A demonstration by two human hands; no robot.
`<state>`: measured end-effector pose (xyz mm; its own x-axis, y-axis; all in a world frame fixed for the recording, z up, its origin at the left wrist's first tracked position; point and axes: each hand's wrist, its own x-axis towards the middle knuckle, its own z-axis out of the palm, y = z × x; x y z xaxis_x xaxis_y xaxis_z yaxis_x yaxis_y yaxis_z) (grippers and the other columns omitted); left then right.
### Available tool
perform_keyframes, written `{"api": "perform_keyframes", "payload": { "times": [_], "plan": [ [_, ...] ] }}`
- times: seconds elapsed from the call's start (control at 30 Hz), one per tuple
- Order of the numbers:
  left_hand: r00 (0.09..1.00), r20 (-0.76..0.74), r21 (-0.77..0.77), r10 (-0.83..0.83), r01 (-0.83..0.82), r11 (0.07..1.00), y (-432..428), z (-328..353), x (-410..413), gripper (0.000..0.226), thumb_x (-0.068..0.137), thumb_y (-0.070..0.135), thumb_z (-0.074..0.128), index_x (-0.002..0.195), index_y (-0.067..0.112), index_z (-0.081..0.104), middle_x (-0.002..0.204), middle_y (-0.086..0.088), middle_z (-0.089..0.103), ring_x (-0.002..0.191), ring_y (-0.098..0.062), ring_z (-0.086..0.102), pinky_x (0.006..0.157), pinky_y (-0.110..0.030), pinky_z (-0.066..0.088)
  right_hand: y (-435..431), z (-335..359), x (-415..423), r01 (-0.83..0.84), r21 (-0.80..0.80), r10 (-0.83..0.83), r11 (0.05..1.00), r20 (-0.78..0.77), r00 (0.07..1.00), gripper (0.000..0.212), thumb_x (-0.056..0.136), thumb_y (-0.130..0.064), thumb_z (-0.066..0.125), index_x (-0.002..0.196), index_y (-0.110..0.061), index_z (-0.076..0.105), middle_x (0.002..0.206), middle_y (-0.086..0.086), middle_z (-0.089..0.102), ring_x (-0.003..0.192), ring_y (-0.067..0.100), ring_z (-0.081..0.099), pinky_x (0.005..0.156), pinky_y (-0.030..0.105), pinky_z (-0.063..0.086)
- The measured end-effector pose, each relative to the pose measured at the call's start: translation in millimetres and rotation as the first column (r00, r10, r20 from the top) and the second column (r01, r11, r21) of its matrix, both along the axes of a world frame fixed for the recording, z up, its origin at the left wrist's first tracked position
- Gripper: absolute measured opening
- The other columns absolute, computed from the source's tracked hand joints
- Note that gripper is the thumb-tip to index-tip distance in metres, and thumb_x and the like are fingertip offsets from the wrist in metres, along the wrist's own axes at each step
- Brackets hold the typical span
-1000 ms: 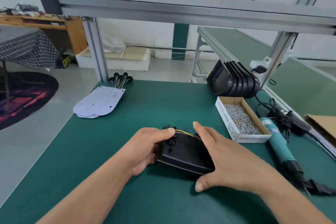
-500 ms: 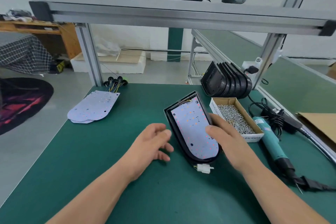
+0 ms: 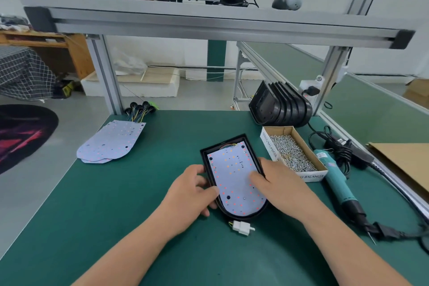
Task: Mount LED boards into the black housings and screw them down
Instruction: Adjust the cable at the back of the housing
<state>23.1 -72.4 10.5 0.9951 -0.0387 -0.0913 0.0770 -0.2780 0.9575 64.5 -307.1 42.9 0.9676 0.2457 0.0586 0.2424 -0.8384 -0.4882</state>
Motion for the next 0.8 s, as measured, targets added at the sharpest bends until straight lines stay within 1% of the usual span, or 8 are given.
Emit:
{"api": "perform_keyframes", "payload": {
  "times": [0.17,0.27,0.33,0.43,0.5,0.6,0.7,0.8],
  "plan": [
    [1.000,0.006,-0.021,0.019,-0.019,1.000,-2,-2,0,0.042,0.095,0.011,0.071,0.133,0.021,0.056,0.097,-0.001,0.077,0.071,-0.021,0.075,0.062,-0.031,0.059,0,5,4,0.011,0.069,-0.003,0.998,-0.116,0.993,0.017,0.097,-0.034,0.052,0.088,-0.020,0.054,0.084,0.000,0.067,0.084,0.021,0.062,0.075,0.039,0.050],
    [1.000,0.008,-0.028,0.010,-0.010,1.000,-3,-2,-1,0.045,0.095,0.010,0.071,0.135,0.020,0.055,0.102,-0.003,0.076,0.073,-0.021,0.075,0.063,-0.029,0.060,-1,5,4,0.039,0.221,0.007,0.974,-0.203,0.979,0.013,0.091,-0.037,0.057,0.095,-0.025,0.057,0.092,-0.004,0.070,0.089,0.016,0.064,0.081,0.036,0.051],
    [1.000,0.012,-0.031,0.002,-0.002,1.000,-2,-2,-1,0.049,0.096,0.009,0.071,0.139,0.019,0.052,0.107,-0.005,0.075,0.075,-0.022,0.075,0.064,-0.030,0.060,-2,3,1,0.059,0.330,0.023,0.942,-0.238,0.971,0.022,0.083,-0.039,0.059,0.102,-0.027,0.059,0.098,-0.006,0.071,0.095,0.017,0.066,0.088,0.038,0.052],
    [0.999,0.024,-0.057,-0.026,0.028,0.998,-2,-2,-2,0.055,0.098,0.010,0.072,0.146,0.022,0.048,0.109,-0.005,0.075,0.078,-0.023,0.076,0.065,-0.030,0.059,-5,1,0,0.097,0.476,0.027,0.874,-0.248,0.968,0.023,0.083,-0.028,0.067,0.106,-0.025,0.065,0.100,-0.006,0.075,0.095,0.016,0.070,0.092,0.044,0.055],
    [0.999,0.036,-0.100,-0.041,0.045,0.994,0,-1,-4,0.056,0.100,0.021,0.073,0.149,0.025,0.045,0.102,-0.002,0.077,0.077,-0.024,0.075,0.066,-0.029,0.058,-12,4,2,0.126,0.567,0.006,0.814,-0.226,0.974,0.026,0.081,-0.019,0.071,0.107,-0.024,0.068,0.099,-0.005,0.077,0.089,0.012,0.070,0.091,0.044,0.056],
    [0.998,0.036,-0.125,-0.053,0.057,0.991,4,1,-5,0.065,0.091,0.052,0.066,0.148,0.029,0.045,0.096,-0.007,0.078,0.071,-0.026,0.071,0.070,-0.030,0.059,-31,14,6,0.156,0.666,-0.050,0.729,-0.177,0.983,0.037,0.072,-0.020,0.072,0.109,-0.022,0.070,0.096,0.000,0.078,0.084,0.013,0.070,0.084,0.041,0.056],
    [0.997,0.051,-0.128,-0.062,0.068,0.989,6,0,-6,0.062,0.087,0.060,0.063,0.142,0.033,0.051,0.104,-0.005,0.079,0.082,-0.040,0.071,0.077,-0.040,0.062,-62,21,17,0.175,0.764,-0.133,0.621,-0.117,0.984,0.034,0.077,-0.007,0.075,0.110,-0.017,0.072,0.100,-0.001,0.080,0.086,0.014,0.071,0.080,0.031,0.057],
    [0.996,0.058,-0.115,-0.070,0.076,0.990,6,-3,-4,0.058,0.088,0.061,0.065,0.137,0.033,0.056,0.107,-0.002,0.078,0.084,-0.039,0.072,0.076,-0.038,0.062,-107,29,30,0.220,0.834,-0.254,0.506,-0.100,0.962,0.031,0.089,0.008,0.069,0.113,-0.010,0.072,0.110,0.012,0.079,0.094,0.028,0.074,0.088,0.042,0.059]
  ]
}}
